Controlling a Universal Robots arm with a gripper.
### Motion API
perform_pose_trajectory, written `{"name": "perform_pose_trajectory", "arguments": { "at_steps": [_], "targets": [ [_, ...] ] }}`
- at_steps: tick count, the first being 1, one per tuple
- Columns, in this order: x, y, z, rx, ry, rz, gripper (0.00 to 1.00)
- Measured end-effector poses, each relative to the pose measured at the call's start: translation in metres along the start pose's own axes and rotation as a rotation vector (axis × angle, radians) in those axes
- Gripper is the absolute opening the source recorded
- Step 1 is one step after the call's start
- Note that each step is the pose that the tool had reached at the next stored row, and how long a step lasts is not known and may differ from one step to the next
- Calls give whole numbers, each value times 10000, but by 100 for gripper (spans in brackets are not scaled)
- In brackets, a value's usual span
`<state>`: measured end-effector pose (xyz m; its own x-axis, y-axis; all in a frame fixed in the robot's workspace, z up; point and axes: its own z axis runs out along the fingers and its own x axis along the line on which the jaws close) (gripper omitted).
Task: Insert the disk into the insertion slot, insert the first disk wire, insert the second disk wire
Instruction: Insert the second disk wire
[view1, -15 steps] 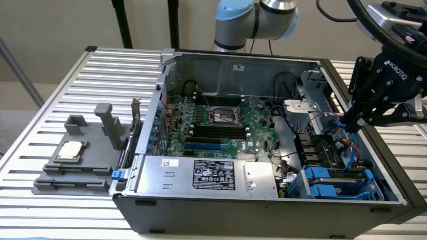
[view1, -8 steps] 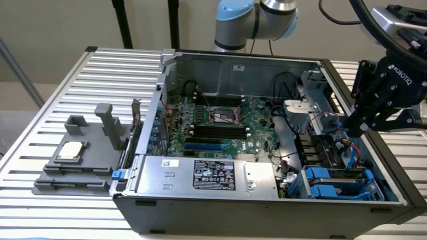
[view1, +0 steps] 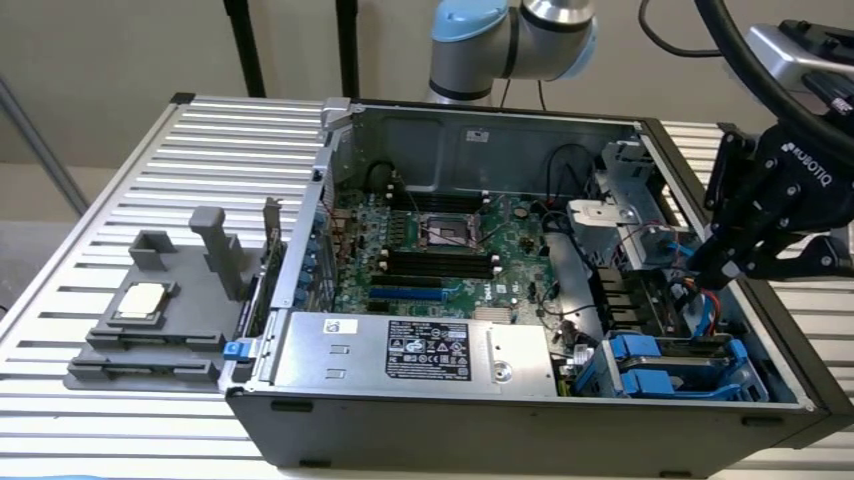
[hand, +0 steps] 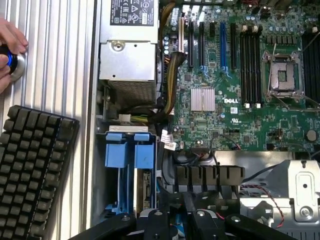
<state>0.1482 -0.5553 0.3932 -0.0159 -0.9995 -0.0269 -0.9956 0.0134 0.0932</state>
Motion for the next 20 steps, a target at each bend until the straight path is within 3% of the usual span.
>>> {"name": "perform_pose_trajectory", "arguments": {
  "at_steps": [6, 7, 9, 12, 16, 20],
  "targets": [
    [85, 89, 6, 0, -34, -1, 24],
    [98, 94, 5, 0, -37, 5, 30],
    [104, 95, 5, -1, -43, 27, 30],
    [96, 107, -81, 0, -43, 48, 30],
    [31, 119, -181, 2, 47, 67, 30],
    [-33, 102, -182, 7, 246, 106, 30]
  ]
}}
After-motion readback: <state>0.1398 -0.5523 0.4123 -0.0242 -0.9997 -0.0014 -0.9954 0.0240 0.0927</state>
